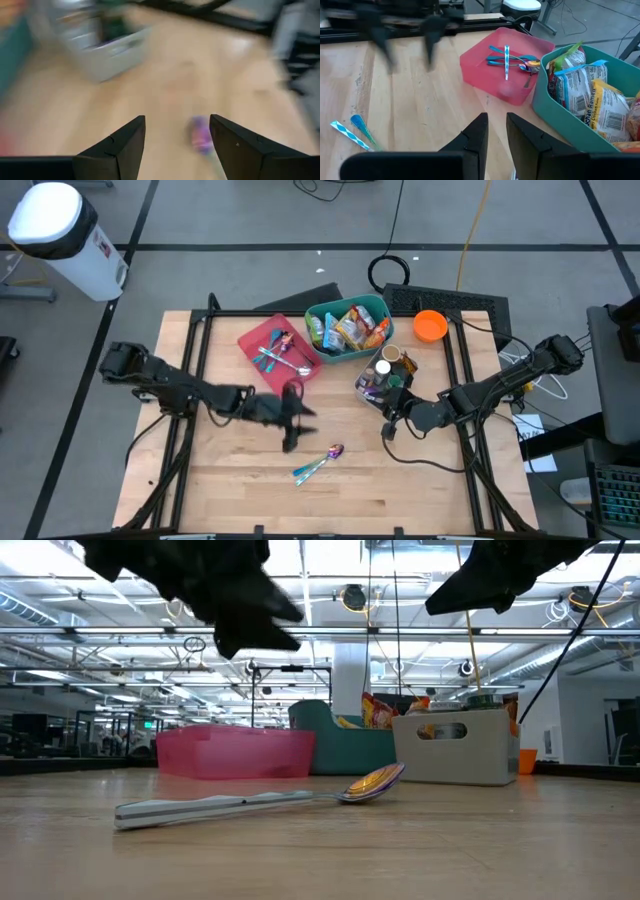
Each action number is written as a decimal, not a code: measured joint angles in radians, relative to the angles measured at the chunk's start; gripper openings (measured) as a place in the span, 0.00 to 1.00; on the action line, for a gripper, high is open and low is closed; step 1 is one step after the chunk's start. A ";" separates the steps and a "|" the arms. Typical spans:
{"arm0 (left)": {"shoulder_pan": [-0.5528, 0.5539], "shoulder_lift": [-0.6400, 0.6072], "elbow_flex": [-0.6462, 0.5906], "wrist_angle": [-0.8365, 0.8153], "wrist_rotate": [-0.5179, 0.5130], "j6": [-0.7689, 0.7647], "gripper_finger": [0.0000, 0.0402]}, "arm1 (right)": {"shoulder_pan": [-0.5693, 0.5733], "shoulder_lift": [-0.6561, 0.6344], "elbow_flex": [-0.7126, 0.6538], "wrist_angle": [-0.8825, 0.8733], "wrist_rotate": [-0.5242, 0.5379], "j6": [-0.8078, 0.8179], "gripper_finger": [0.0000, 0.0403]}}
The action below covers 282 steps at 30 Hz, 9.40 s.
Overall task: Pick & Place Food Item
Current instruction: Put the purple spoon into the red bin, then put the silver spoon into the red bin
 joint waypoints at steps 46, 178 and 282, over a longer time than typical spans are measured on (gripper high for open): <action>-0.211 0.414 0.004 -0.054 -0.356 -0.150 0.57 | -0.007 0.000 -0.012 0.010 -0.049 0.006 0.15; 0.384 -0.029 -0.387 0.441 -0.637 -0.337 0.41 | -0.005 0.000 -0.012 0.009 -0.051 0.020 0.15; 0.116 0.463 0.361 0.017 0.288 0.417 0.02 | -0.005 0.000 -0.013 -0.001 -0.052 0.021 0.15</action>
